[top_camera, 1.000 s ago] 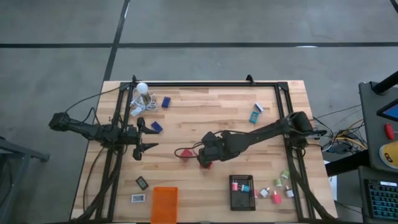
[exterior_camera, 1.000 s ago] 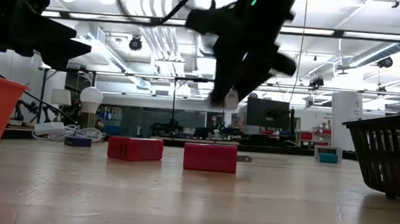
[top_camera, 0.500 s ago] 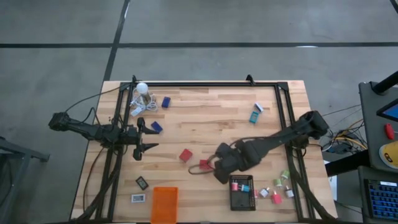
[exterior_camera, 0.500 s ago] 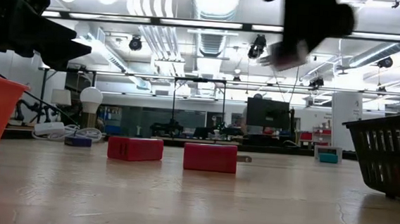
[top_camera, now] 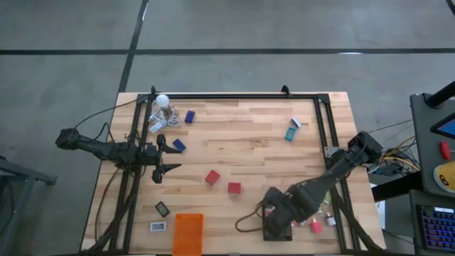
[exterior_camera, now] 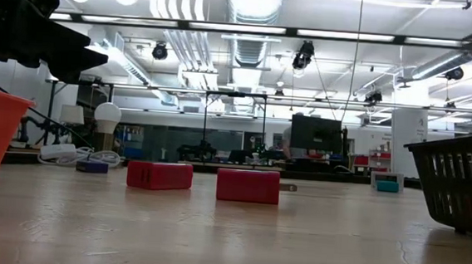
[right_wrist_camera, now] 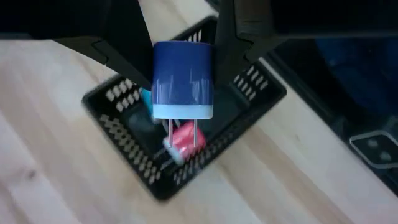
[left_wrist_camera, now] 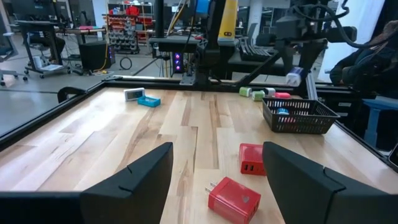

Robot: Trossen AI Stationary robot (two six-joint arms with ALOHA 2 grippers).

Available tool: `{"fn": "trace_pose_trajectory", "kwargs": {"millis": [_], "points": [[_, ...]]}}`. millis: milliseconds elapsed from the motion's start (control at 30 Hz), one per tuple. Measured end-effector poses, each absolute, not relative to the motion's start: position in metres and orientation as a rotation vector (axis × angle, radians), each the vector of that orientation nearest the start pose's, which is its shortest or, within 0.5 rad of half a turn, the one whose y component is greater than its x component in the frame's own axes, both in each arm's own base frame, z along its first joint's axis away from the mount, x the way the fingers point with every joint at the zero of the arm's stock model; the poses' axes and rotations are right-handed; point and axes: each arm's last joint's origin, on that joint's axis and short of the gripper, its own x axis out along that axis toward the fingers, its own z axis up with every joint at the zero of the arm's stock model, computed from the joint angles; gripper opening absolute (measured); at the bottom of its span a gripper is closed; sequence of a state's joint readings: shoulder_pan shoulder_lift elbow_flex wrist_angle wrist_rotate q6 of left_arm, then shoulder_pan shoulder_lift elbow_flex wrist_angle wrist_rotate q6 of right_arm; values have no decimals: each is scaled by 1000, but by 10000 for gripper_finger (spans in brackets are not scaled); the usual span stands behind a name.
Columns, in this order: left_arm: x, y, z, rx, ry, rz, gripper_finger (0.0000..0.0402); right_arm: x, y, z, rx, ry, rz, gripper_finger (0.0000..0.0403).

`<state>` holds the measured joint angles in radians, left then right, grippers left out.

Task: Pick & Place Office items
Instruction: Put the purple charger adapter into the black bin

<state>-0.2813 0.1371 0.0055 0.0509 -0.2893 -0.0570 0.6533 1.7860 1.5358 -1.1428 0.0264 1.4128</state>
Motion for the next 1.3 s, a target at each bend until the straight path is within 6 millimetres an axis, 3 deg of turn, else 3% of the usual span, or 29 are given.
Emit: {"fn": "trace_pose_trajectory", "kwargs": {"millis": [167, 533, 967, 1300], "points": [[103, -21, 159, -34, 77, 10, 252, 268, 222, 258, 673, 1330, -510, 139], [103, -21, 159, -34, 77, 10, 252, 272, 253, 233, 627, 1337, -389, 139], [103, -21, 159, -34, 78, 11, 252, 279, 268, 185, 561, 1448, -444, 139], [103, -21, 159, -34, 78, 11, 252, 281, 270, 169, 540, 1484, -466, 139]]}}
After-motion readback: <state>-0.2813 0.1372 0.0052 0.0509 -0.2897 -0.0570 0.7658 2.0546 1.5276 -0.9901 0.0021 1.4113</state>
